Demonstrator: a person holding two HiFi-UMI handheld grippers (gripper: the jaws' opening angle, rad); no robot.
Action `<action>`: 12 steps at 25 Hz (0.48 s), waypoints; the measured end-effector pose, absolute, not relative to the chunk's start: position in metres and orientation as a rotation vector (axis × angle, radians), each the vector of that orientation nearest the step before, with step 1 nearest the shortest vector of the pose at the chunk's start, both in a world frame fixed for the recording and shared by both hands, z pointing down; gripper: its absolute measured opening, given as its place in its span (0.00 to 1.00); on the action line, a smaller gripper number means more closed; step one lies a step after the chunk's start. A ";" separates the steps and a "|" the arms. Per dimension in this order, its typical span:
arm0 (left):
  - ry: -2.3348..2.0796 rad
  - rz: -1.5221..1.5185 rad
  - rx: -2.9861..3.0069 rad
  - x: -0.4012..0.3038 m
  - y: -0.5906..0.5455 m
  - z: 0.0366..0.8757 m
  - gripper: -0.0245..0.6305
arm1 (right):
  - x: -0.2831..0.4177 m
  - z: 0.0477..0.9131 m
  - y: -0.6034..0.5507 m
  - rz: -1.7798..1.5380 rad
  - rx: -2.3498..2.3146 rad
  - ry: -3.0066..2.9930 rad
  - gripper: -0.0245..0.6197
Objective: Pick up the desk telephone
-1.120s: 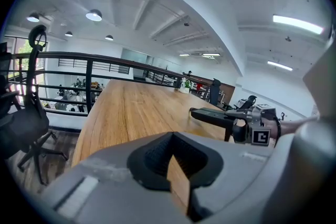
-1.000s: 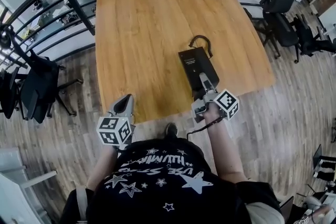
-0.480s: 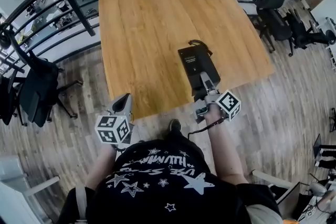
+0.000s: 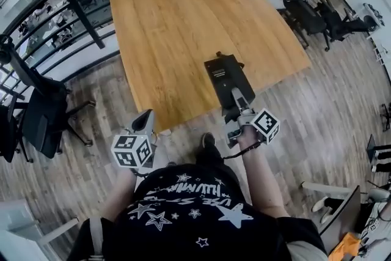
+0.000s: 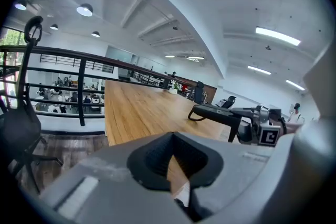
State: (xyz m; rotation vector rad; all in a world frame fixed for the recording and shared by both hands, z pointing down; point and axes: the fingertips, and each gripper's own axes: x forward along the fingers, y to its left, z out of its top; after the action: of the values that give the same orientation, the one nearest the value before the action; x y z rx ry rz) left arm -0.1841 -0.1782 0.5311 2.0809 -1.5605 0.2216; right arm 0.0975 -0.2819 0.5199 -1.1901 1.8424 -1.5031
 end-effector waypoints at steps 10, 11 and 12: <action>-1.436 0.262 2.184 -0.207 -0.155 0.526 0.04 | 0.086 0.507 -0.206 -1.448 -1.270 1.741 0.33; -1.418 0.269 2.198 -0.208 -0.152 0.526 0.04 | 0.085 0.507 -0.195 -1.444 -1.280 1.725 0.33; -1.399 0.275 2.214 -0.208 -0.147 0.526 0.04 | 0.084 0.507 -0.183 -1.440 -1.290 1.709 0.33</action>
State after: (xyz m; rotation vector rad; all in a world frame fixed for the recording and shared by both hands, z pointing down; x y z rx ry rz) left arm -0.2083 -0.1474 0.5260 2.2139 -1.3986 0.2748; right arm 0.0841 -0.1833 0.5072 -1.2905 1.7094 -1.4402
